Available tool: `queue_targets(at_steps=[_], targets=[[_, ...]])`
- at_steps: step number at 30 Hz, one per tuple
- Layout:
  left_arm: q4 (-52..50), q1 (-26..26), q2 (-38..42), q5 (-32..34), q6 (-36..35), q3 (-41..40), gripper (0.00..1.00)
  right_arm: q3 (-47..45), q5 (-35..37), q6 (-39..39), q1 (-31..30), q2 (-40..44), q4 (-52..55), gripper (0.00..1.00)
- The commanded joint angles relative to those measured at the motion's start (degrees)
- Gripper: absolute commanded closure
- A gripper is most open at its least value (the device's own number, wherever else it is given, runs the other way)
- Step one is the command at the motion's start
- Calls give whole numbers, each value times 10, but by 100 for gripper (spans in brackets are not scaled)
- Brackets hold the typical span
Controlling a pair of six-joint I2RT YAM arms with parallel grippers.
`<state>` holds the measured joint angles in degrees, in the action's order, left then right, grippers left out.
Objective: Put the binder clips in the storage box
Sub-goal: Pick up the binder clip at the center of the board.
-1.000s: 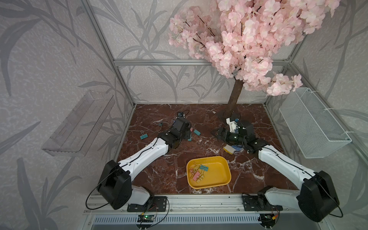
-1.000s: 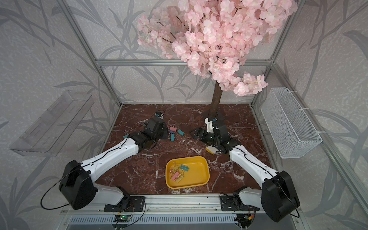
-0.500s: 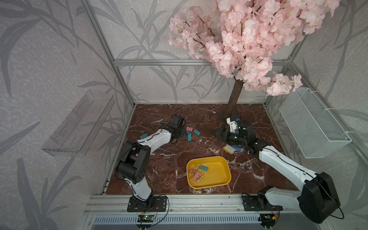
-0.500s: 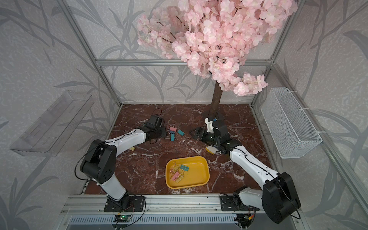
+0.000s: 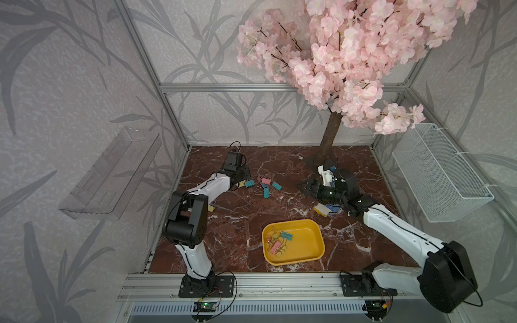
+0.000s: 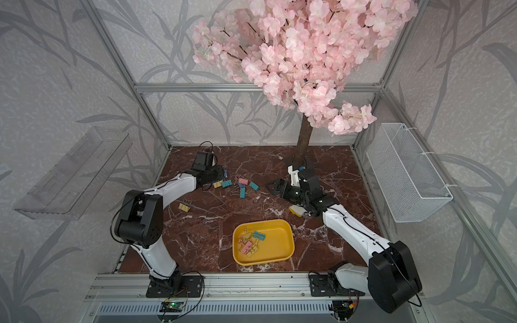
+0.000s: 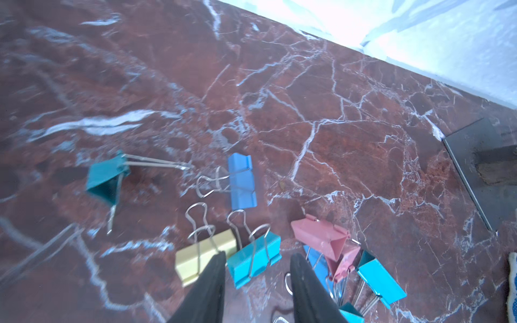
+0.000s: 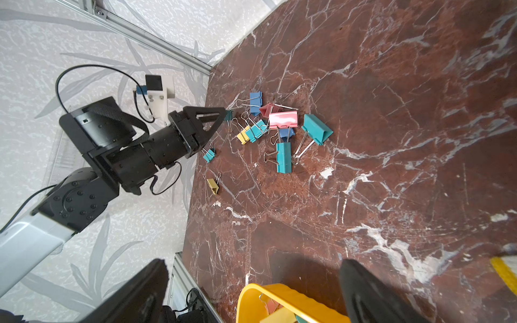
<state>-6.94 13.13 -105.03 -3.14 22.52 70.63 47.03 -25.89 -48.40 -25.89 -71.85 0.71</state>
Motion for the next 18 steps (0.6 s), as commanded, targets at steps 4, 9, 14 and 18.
queue_targets(at_steps=[4,9,14,18], targets=[[-17,1,-57,16,-68,48,59,13,10,7,-2,1,3,0],[-31,1,-92,-22,-94,73,62,13,10,3,-2,0,4,0],[-37,1,-105,-24,-93,70,74,15,10,2,-2,0,3,1],[-41,1,-111,-26,-83,73,83,14,10,2,-2,1,4,0]])
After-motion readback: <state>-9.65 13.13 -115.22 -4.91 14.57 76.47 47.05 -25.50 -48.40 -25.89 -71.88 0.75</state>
